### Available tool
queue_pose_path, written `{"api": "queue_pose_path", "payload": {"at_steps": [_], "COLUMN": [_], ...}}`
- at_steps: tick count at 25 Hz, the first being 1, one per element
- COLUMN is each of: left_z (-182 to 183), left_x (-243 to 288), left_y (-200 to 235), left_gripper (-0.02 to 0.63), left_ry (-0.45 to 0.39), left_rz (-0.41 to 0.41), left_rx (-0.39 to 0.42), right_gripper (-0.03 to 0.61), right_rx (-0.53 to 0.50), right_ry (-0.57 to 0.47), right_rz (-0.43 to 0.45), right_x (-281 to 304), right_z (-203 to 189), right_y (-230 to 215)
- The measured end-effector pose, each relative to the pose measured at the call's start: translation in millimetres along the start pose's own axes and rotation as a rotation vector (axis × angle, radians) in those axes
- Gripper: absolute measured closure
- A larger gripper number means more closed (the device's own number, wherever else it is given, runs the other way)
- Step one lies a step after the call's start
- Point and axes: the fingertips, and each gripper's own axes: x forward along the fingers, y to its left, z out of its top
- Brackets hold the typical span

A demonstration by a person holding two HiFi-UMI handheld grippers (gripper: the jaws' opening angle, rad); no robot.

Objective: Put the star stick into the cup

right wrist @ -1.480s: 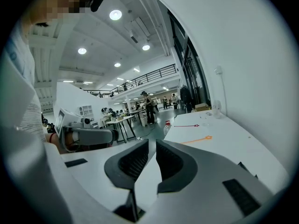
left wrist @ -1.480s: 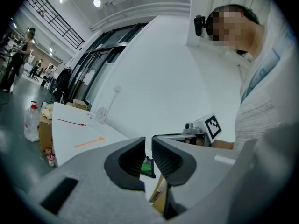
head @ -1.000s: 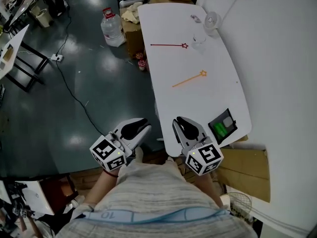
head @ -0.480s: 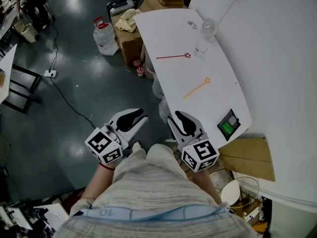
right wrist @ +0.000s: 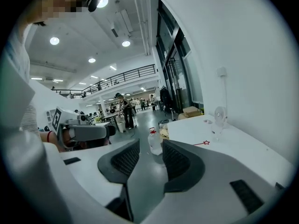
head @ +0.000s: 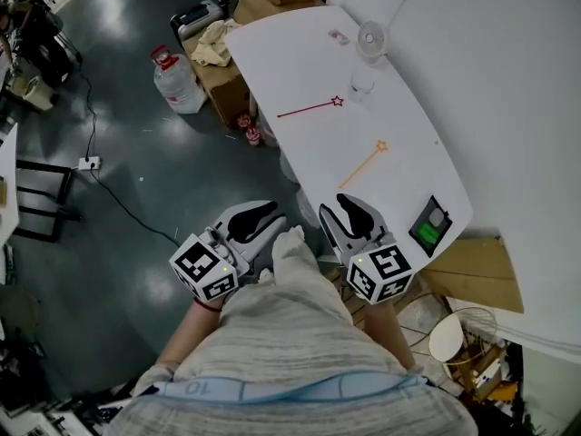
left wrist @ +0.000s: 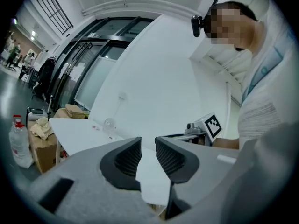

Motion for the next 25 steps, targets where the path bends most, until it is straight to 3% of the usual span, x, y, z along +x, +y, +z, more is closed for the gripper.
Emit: {"api": "queue_pose_path", "payload": {"at_steps": [5,7,10,14,18,25], "left_z": [14,19,28,31,35,23], "left_x": [49,77,124,176,209,271], "left_y": [35,47,58,59,62,68], "left_gripper": [0.525,0.525,0.524,0.503,0.469,0.459], "left_ry": [0.083,0.105,0.127,0.177,0.182,0.250], "left_rz": [-0.084,-0.112,-0.136,-0.217,-0.311,-0.439], "left_rx": [0.062,0.053,0.042,0.098,0.089,0.086], "right_gripper": [0.443,0.443,0.443,0.443,0.443,0.443], "right_rx": [0.064,0.095,0.156,0.215,0.249,0.342], "right_ry": [-0.048,-0.059,-0.068,-0.092,-0.123,-0.087], "right_rz": [-0.053,-0.084,-0.118,-0.158,-0.261,-0.433], "right_x": [31,36,35,30,22,8], "right_z": [20,25,28,27,27,2], "right_y": [-45,-68,-104,-146,-176,-222]}}
